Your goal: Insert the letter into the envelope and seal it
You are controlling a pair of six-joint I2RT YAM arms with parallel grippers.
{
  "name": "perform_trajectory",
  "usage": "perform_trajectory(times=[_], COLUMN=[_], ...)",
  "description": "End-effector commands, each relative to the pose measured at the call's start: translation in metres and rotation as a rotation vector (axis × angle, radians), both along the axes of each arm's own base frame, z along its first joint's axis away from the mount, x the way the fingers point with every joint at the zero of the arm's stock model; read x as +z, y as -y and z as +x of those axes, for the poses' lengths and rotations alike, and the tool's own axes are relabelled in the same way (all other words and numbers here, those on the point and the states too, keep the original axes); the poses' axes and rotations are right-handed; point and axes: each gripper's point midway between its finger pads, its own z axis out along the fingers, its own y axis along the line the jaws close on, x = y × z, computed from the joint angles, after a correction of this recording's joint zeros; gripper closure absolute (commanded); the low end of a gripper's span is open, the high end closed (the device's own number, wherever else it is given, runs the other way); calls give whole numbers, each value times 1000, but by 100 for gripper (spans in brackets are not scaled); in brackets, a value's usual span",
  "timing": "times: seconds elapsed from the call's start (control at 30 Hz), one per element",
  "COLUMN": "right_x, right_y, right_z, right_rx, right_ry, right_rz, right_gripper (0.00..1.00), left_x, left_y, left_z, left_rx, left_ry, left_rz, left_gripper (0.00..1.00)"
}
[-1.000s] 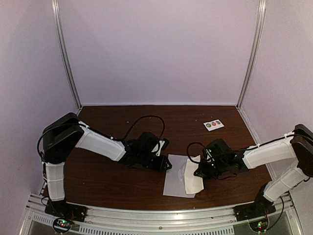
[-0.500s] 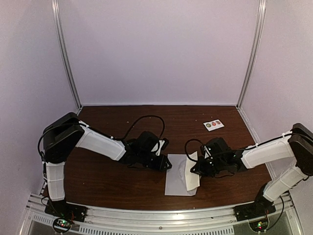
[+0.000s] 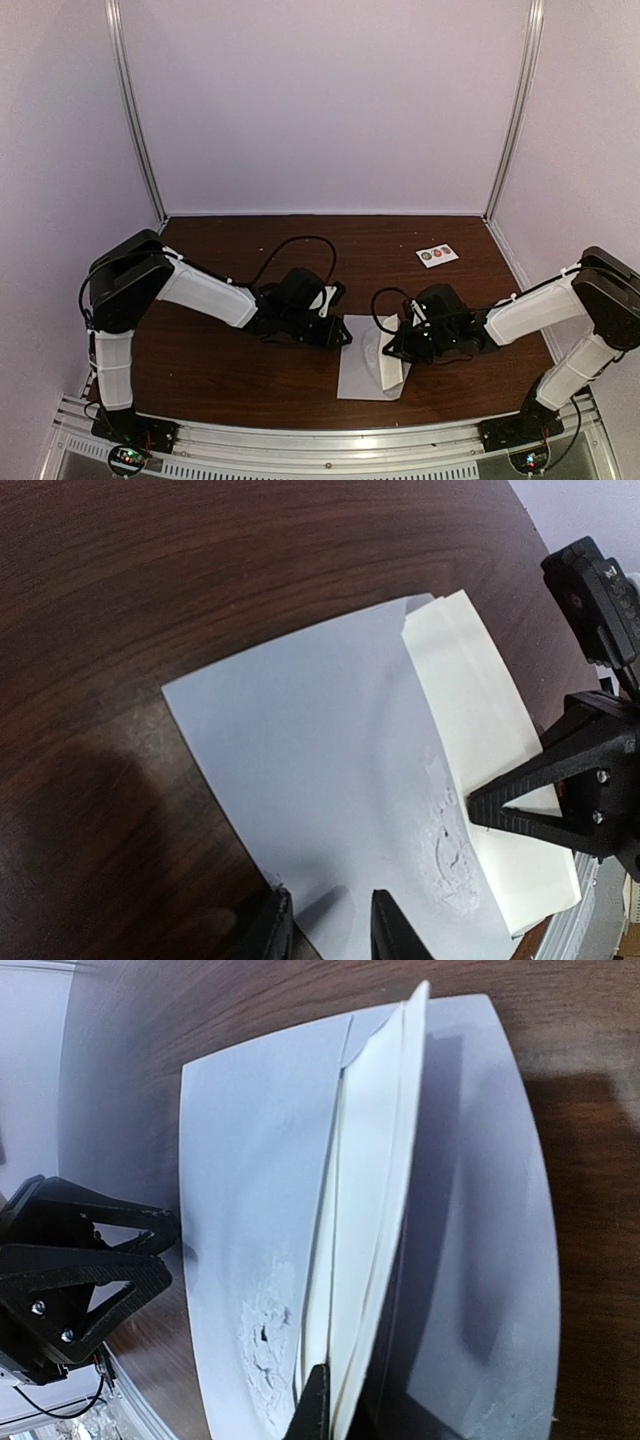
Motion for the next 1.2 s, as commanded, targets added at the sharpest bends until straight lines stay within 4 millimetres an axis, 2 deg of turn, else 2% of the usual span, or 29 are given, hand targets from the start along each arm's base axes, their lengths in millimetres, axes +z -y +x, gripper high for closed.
perform_trajectory(times=[0.0,0.23,0.37,0.57,0.77,0.97,1.17], right_x=[6,13,25,41,37,22,13], right_y=[-14,-7,5,28,50,59,53], right_z=[3,5,6,8,8,2,-1], right_rx=[44,34,29,24,4,-9,-1], right_ry=[26,43,70,111,108,81,68], right_rz=[42,2,-69,-207,-337,-364,-320], right_gripper=[100,99,82,63,49,46,58], left_x=[-14,-11,2,33,45,46,36], left_y=[0,-9,-18,-20,-18,-14,-16], left_z=[-6,1,8,12,11,4,-3], left_rx=[-9,29,59,76,70,47,39], left_ry=[-41,-11,15,53,56,29,-6], left_rz=[3,45,45,5,-19,-62,-62], left_gripper=[72,72,72,68,68,68,67])
